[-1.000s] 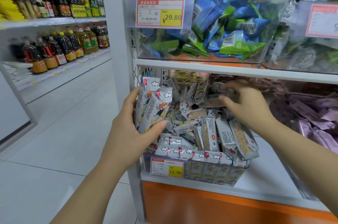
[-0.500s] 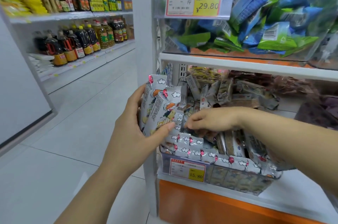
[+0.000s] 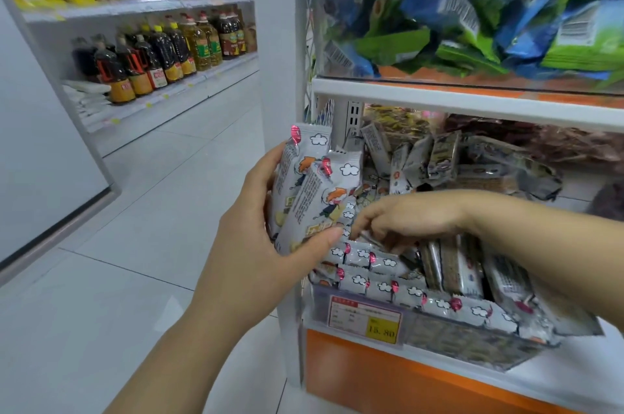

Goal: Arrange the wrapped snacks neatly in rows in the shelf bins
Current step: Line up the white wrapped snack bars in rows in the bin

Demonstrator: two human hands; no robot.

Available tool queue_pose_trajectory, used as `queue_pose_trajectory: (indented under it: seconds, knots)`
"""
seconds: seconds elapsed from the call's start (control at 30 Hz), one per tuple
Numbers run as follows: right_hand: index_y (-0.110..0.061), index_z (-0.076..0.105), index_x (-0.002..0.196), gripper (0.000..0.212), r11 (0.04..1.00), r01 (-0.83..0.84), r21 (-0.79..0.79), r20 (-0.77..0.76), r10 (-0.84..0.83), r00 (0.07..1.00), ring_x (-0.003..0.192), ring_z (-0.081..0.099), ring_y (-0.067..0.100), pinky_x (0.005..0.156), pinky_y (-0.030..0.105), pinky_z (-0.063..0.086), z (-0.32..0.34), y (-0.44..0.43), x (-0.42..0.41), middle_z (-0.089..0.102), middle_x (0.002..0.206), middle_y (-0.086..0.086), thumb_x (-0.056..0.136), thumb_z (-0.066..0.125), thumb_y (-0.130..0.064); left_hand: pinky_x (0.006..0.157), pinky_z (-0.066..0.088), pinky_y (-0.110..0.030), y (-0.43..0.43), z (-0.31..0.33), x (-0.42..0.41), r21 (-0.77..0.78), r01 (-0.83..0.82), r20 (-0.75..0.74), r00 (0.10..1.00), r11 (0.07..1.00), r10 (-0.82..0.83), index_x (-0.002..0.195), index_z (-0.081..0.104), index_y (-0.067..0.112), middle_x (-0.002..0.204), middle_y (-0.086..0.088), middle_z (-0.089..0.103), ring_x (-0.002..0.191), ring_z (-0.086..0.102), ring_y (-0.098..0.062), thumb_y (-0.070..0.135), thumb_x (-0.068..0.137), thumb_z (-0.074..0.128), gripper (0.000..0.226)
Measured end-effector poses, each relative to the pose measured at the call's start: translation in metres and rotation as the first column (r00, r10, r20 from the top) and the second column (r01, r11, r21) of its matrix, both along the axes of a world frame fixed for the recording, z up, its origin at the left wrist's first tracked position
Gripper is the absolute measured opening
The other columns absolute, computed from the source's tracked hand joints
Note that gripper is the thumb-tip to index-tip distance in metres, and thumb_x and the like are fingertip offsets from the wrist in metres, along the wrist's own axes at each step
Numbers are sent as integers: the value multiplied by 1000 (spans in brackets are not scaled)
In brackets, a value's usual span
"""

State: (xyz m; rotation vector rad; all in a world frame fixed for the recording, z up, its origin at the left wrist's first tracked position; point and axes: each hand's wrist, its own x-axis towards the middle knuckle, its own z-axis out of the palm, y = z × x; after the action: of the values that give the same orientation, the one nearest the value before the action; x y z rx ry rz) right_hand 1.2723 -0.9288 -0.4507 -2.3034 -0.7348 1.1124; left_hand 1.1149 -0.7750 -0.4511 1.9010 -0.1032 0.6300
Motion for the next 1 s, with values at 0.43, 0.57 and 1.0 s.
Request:
queue_pose_trajectory:
  seconds: [0.43,0.57,1.0]
  knots:
    - [-13,58,104,45,994,-20,109,619,-52,784,76,53,19,65,32,40,-2,-18,-11,57,88,6,76,72,-46,70,42,1,-4,1,-5,14,-20,8,1000,1000,20,118,34,55,105,52,47,96,54,21,43,59,70,70]
    - [-4,58,86,53,982,51,184,598,-153,787,66,58,17,55,27,34,-7,-10,-13,62,75,8,73,71,-54,69,42,1,-4,1,-7,6,-9,10,1000,1000,9,118,32,56,104,52,47,95,54,21,41,59,70,72]
    - [1,57,121,42,994,109,25,309,-112,944,120,51,28,106,33,36,-9,-12,-12,55,133,7,99,42,-31,71,45,-1,-1,0,-8,11,9,-12,1000,1000,-9,120,29,59,105,50,48,97,55,19,47,60,69,73]
